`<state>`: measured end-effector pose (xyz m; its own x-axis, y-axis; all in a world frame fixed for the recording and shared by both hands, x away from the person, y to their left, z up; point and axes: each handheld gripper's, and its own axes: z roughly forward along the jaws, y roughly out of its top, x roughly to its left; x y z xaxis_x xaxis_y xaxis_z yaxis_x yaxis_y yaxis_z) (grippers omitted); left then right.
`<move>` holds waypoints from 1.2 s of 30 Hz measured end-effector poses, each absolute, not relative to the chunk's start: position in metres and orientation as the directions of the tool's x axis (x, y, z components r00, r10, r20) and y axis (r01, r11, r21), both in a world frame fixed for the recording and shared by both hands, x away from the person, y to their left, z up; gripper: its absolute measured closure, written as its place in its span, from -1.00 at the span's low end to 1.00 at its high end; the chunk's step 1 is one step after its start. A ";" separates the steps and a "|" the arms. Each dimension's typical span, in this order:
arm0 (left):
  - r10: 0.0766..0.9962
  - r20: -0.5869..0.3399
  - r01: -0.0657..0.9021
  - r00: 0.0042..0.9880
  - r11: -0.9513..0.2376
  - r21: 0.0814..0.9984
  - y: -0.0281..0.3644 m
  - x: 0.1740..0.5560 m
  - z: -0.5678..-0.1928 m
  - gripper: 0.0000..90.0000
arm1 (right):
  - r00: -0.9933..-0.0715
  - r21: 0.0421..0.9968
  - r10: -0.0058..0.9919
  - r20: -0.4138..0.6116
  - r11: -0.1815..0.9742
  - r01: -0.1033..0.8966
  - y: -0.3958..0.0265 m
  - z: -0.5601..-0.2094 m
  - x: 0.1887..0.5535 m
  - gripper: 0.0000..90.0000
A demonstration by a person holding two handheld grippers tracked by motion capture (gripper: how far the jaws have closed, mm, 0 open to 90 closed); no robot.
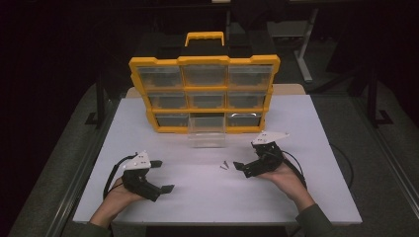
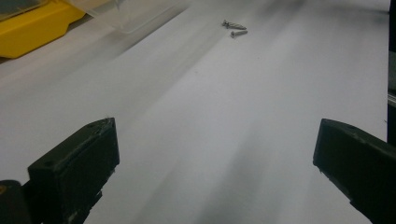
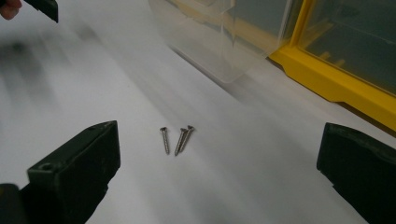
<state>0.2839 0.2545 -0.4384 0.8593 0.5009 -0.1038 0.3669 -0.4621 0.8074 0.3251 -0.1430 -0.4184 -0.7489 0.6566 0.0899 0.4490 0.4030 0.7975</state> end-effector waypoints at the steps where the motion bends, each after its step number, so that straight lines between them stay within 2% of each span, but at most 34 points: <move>1: 0.500 -0.103 0.366 0.860 -0.463 0.807 0.254 0.284 -0.438 -0.99 | -0.748 0.797 0.657 0.091 0.403 0.450 -0.142 -0.418 0.326 -1.00; 36: 0.501 -0.100 0.361 0.860 -0.458 0.812 0.254 0.283 -0.438 -0.99 | -0.756 0.795 0.648 0.093 0.408 0.448 -0.112 -0.416 0.353 -1.00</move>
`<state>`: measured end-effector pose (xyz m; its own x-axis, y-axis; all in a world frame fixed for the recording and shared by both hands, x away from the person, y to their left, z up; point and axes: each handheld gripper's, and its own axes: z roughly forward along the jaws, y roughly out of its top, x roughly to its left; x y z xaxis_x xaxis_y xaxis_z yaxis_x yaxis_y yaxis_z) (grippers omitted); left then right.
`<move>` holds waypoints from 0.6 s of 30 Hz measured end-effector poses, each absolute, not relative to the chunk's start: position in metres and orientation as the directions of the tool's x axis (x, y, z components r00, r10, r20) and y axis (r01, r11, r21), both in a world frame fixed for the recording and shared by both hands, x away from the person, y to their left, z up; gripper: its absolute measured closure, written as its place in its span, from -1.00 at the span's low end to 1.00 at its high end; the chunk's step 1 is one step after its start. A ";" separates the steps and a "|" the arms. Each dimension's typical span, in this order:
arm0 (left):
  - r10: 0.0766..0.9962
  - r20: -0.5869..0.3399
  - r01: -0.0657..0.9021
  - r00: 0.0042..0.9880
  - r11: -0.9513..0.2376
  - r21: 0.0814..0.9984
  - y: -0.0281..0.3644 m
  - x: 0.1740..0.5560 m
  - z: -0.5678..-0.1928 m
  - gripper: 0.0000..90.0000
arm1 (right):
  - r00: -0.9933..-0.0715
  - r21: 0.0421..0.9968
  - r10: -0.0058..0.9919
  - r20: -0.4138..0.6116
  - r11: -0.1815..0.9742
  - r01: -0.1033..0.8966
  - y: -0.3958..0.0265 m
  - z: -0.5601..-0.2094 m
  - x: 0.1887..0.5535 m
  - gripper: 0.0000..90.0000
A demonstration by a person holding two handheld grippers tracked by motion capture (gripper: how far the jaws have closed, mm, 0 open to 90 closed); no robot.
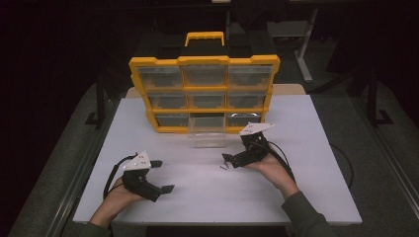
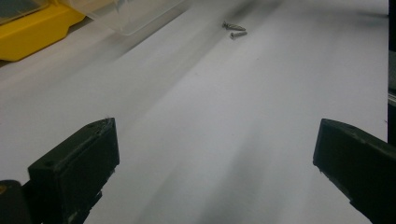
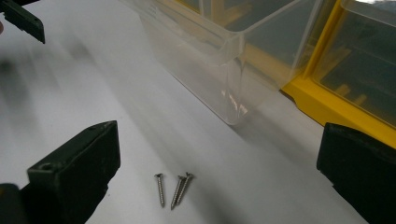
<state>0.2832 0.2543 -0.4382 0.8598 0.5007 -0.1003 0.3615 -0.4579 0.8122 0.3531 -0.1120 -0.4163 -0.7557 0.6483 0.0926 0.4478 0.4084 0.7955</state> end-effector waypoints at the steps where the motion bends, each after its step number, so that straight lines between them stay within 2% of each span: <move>1: 0.501 -0.100 0.361 0.860 -0.458 0.812 0.254 0.283 -0.438 -0.99 | -0.756 0.794 0.648 0.092 0.410 0.448 -0.111 -0.417 0.354 -1.00; 9: 0.500 -0.094 0.355 0.861 -0.458 0.815 0.254 0.283 -0.438 -0.99 | -0.758 0.776 0.646 0.091 0.431 0.460 -0.104 -0.421 0.360 -1.00; 18: 0.501 -0.091 0.354 0.861 -0.461 0.814 0.254 0.283 -0.439 -0.99 | -0.752 0.738 0.651 0.100 0.458 0.495 -0.102 -0.423 0.360 -0.63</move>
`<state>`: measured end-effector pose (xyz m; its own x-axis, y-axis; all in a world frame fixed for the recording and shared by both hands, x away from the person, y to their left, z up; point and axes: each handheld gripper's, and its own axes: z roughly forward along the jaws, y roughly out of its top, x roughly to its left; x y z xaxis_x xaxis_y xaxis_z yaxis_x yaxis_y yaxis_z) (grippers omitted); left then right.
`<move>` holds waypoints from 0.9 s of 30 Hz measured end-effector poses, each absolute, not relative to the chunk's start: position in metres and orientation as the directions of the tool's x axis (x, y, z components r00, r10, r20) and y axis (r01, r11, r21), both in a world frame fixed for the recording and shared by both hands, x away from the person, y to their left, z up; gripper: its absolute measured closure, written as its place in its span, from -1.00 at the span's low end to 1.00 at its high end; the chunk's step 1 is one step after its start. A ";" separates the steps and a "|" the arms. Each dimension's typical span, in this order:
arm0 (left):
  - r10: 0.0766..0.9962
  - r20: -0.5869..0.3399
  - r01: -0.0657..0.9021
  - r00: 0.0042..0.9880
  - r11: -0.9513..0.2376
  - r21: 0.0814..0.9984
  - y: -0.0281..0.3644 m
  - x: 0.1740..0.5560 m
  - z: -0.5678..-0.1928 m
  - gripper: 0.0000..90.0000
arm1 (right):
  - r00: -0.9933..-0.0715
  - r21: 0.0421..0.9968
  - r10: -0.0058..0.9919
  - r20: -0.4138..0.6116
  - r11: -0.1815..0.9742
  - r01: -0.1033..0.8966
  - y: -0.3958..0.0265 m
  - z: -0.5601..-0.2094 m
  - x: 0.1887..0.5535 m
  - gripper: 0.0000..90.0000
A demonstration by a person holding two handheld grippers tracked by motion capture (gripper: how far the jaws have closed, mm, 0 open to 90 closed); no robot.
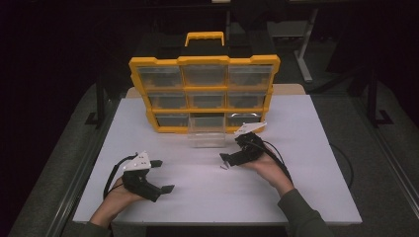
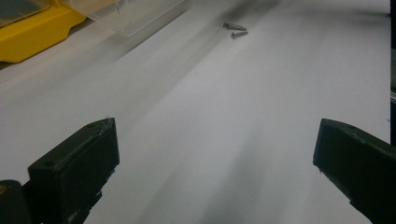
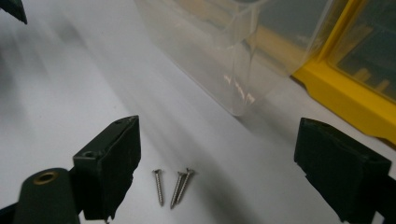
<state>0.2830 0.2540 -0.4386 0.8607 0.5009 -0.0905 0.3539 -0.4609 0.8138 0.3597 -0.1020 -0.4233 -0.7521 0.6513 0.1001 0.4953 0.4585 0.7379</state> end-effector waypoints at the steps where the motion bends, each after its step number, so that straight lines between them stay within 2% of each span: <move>1: 0.501 -0.091 0.354 0.861 -0.461 0.813 0.254 0.283 -0.439 -0.99 | -0.752 0.733 0.651 0.102 0.462 0.499 -0.102 -0.424 0.360 -0.59; 11: 0.500 -0.093 0.355 0.861 -0.461 0.813 0.254 0.283 -0.439 -0.99 | -0.748 0.687 0.654 0.113 0.493 0.534 -0.100 -0.428 0.359 -0.08; 18: 0.498 -0.090 0.353 0.862 -0.466 0.812 0.254 0.283 -0.440 -0.99 | -0.760 0.663 0.635 0.139 0.510 0.548 -0.098 -0.431 0.360 0.35; 27: 0.500 -0.092 0.356 0.861 -0.463 0.812 0.254 0.283 -0.440 -0.99 | -0.774 0.633 0.617 0.142 0.545 0.551 -0.094 -0.436 0.360 0.56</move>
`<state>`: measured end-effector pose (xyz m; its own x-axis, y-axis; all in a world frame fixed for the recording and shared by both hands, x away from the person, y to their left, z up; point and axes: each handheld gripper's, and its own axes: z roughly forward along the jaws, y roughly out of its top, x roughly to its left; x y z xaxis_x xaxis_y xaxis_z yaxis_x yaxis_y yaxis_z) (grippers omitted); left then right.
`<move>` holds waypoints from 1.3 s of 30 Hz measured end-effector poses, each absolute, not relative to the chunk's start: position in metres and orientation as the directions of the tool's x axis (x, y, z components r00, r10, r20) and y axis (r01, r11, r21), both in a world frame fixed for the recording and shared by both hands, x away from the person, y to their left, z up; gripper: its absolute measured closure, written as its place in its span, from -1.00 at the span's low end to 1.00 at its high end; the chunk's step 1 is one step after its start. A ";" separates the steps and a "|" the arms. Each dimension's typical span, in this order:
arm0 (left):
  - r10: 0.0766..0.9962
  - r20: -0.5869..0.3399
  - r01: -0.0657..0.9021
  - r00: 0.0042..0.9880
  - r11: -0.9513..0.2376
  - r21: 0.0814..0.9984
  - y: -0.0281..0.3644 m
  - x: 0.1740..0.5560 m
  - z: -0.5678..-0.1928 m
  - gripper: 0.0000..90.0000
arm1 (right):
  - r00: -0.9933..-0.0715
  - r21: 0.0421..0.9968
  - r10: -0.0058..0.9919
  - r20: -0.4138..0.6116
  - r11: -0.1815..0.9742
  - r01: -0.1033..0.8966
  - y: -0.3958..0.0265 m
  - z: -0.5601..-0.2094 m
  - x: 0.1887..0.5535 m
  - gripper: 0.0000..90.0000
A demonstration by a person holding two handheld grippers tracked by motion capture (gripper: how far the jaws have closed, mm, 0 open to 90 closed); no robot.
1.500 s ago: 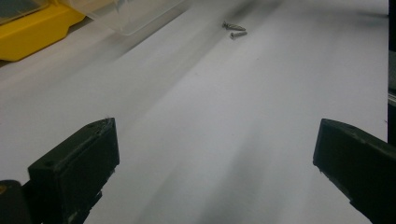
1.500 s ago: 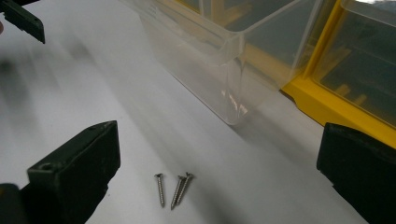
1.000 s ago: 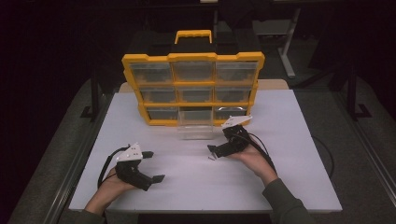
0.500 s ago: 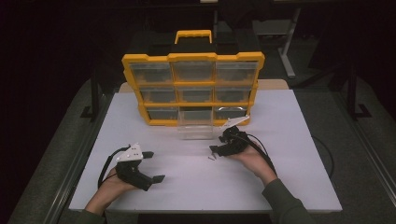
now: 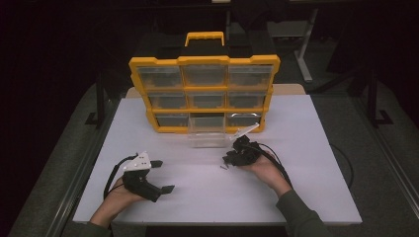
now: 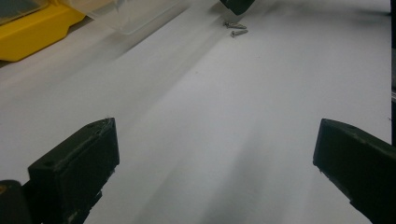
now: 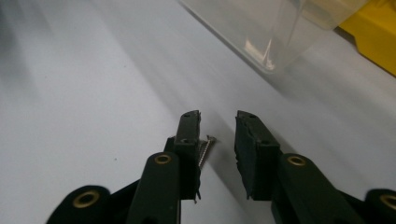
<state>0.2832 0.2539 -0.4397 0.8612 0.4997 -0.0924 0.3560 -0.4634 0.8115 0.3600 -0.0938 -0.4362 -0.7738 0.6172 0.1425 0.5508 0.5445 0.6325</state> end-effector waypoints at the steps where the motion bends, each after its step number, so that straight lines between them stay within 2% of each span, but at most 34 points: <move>1: 0.500 -0.092 0.356 0.861 -0.464 0.811 0.254 0.283 -0.440 -0.99 | -0.773 0.630 0.618 0.142 0.546 0.552 -0.093 -0.437 0.360 0.58; 16: 0.499 -0.094 0.358 0.861 -0.463 0.811 0.254 0.283 -0.440 -0.99 | -0.776 0.606 0.616 0.134 0.569 0.556 -0.091 -0.442 0.360 0.68; 39: 0.500 -0.096 0.358 0.861 -0.461 0.812 0.254 0.283 -0.440 -0.99 | -0.780 0.606 0.609 0.144 0.569 0.556 -0.091 -0.443 0.361 0.73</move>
<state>0.2829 0.2542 -0.4400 0.8609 0.4998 -0.0955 0.3576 -0.4606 0.8124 0.3606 -0.0912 -0.4431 -0.7801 0.6090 0.1437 0.5560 0.5694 0.6055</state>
